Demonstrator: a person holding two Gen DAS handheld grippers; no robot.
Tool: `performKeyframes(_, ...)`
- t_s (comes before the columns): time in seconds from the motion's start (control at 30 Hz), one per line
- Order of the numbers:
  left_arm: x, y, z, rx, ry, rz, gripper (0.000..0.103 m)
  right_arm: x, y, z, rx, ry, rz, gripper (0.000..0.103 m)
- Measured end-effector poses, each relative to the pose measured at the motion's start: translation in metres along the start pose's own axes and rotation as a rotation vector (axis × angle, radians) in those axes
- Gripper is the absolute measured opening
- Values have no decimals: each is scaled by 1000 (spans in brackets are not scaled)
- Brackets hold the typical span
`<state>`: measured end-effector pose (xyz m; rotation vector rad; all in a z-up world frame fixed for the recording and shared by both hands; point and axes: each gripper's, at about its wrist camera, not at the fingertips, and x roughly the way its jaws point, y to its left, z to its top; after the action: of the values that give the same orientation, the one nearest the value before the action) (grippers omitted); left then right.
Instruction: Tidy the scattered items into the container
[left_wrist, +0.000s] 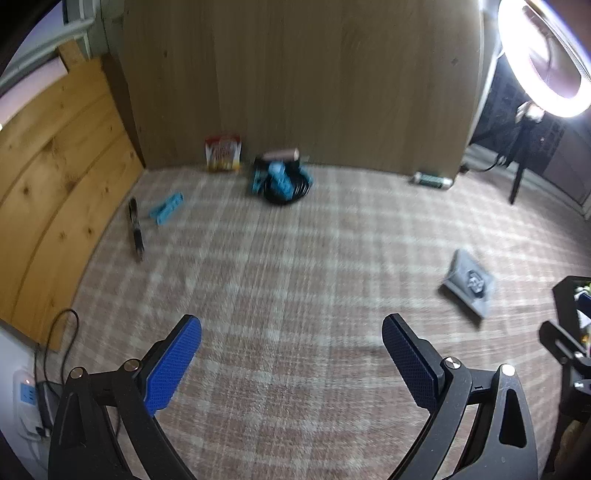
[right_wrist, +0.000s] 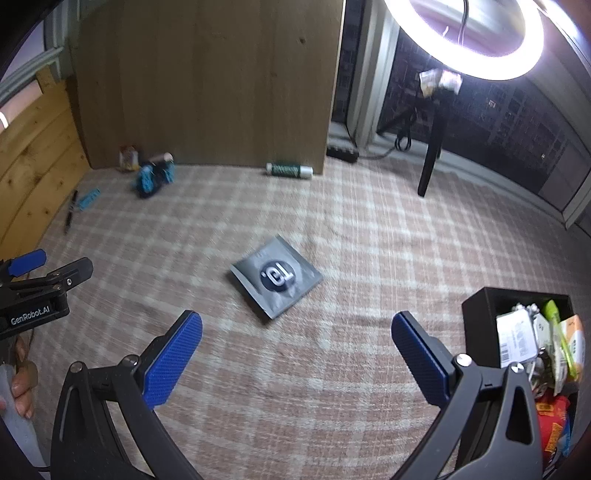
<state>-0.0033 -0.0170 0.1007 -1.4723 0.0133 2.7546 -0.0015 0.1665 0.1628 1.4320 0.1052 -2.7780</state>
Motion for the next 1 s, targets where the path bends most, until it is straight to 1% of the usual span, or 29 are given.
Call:
performKeyframes(0.1, -19, -2, 10, 17, -35, -28, 99, -16, 7, 5, 0, -38, 4, 103)
performKeyframes(0.13, -25, -2, 12, 26, -49, -30, 99, -23, 9, 7, 2, -63, 1, 103)
performKeyframes(0.23, -40, -3, 15, 46, -89, -32, 99, -35, 13, 16, 5, -102, -2, 103)
performKeyframes(0.27, -44, -2, 17, 53, -99, -35, 99, -34, 14, 19, 10, -105, -2, 103)
performKeyframes(0.37, -51, -1, 22, 68, -120, -45, 99, -36, 20, 28, 22, -100, 38, 103)
performKeyframes(0.43, -54, 0, 26, 79, -137, -41, 99, -37, 23, 33, 20, -103, 38, 103)
performKeyframes(0.57, -52, 8, 34, 78, -151, -39, 99, -34, 35, 45, -8, -118, 11, 103)
performKeyframes(0.73, -36, 23, 48, 69, -141, -19, 99, -23, 48, 62, -12, -115, 29, 102)
performKeyframes(0.8, -30, 29, 53, 65, -137, -7, 99, -16, 52, 67, -1, -104, 45, 98)
performKeyframes(0.87, -24, 36, 59, 58, -134, 4, 98, -7, 57, 73, 6, -87, 66, 90)
performKeyframes(1.0, -10, 50, 70, 46, -129, 21, 97, 9, 69, 85, -3, -67, 82, 87)
